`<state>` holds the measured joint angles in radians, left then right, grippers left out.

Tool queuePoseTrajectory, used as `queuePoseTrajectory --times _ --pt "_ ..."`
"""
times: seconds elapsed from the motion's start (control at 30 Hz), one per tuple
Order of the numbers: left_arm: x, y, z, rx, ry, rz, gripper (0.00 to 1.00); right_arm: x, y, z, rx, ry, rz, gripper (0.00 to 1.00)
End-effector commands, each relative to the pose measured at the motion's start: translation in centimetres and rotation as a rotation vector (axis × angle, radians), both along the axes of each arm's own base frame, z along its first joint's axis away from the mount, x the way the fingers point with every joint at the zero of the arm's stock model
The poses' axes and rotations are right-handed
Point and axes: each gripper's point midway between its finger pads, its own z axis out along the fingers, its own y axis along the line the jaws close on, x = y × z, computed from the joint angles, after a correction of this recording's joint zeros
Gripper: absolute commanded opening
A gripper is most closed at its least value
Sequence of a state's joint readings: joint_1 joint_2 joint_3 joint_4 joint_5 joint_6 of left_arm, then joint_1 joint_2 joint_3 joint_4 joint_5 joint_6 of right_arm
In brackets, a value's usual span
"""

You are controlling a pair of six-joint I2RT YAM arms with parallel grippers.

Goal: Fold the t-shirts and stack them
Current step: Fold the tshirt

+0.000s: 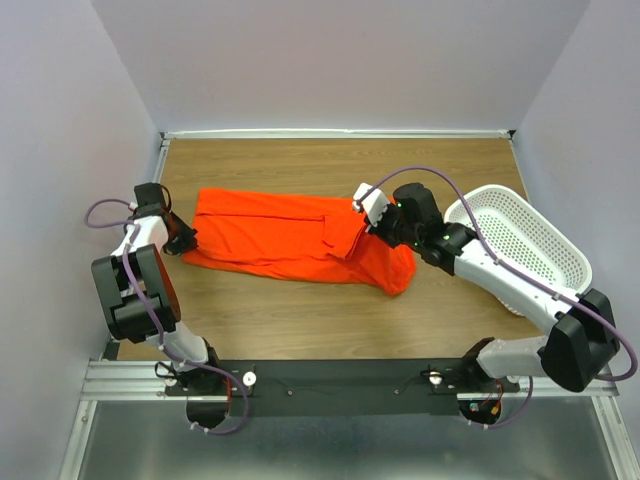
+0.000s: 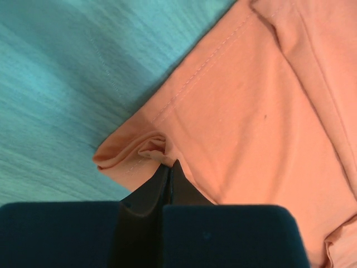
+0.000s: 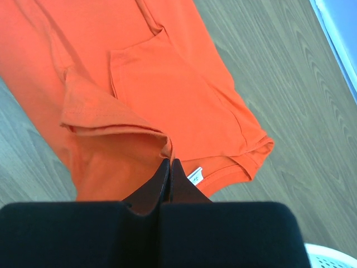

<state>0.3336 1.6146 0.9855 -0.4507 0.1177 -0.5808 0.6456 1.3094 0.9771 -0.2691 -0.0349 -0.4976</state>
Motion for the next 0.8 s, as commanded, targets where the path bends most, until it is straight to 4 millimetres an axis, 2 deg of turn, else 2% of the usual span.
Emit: queuePoseTrajectory --times 0.0,0.27,0.77 --pt "1.4 0.3 0.6 -0.002 -0.039 -0.025 0.0 1.3 0.0 1.4 0.026 -0.043 -0.04 0.01" --pt "1.7 0.2 0.5 -0.008 -0.036 -0.037 0.0 1.4 -0.1 1.1 0.026 -0.039 -0.043 0.01" --pt "2.9 0.2 1.8 -0.012 -0.074 -0.065 0.0 1.6 -1.4 0.8 0.001 -0.053 -0.093 0.01"
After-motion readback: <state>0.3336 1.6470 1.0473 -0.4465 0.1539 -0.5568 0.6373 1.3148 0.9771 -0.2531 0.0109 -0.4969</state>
